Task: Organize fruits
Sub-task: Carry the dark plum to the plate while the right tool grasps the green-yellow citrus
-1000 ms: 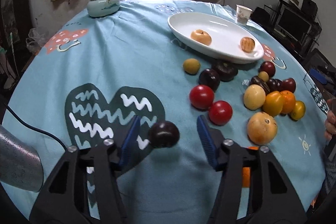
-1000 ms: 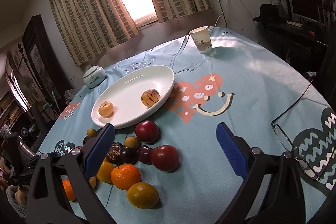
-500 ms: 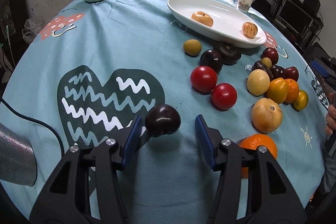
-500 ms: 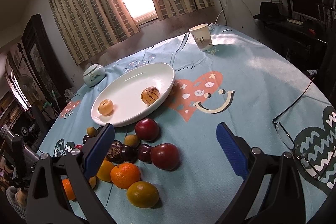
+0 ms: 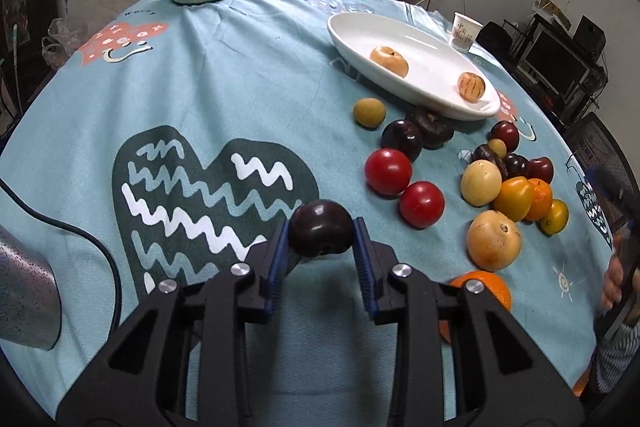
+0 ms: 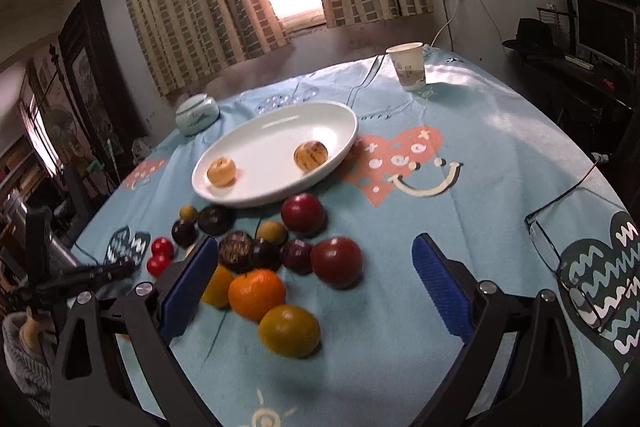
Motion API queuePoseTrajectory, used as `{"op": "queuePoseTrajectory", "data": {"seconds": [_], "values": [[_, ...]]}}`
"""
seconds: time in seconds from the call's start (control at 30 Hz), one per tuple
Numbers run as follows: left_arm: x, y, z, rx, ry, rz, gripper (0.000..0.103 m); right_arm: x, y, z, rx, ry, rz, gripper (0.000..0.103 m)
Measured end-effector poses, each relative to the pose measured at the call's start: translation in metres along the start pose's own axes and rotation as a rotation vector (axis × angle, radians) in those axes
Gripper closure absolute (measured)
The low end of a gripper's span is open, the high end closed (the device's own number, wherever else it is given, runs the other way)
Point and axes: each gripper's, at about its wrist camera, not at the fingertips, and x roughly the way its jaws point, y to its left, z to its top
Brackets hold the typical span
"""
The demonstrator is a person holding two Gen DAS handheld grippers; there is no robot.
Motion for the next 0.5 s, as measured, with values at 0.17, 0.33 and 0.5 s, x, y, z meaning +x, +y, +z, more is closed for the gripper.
{"op": "queuePoseTrajectory", "data": {"seconds": [0.17,0.33,0.5], "values": [[-0.002,-0.001,0.000,0.008,-0.011,-0.028,0.071,0.004,0.011,-0.019,-0.056,0.088,-0.001,0.005],[-0.004,-0.003,0.000,0.013,-0.020,-0.035,0.071,0.026,0.026,-0.022,-0.130,0.200,-0.006,0.039],[-0.005,-0.003,0.000,0.017,-0.028,-0.043,0.071,0.035,0.027,-0.021,-0.132,0.236,-0.026,0.058]]}}
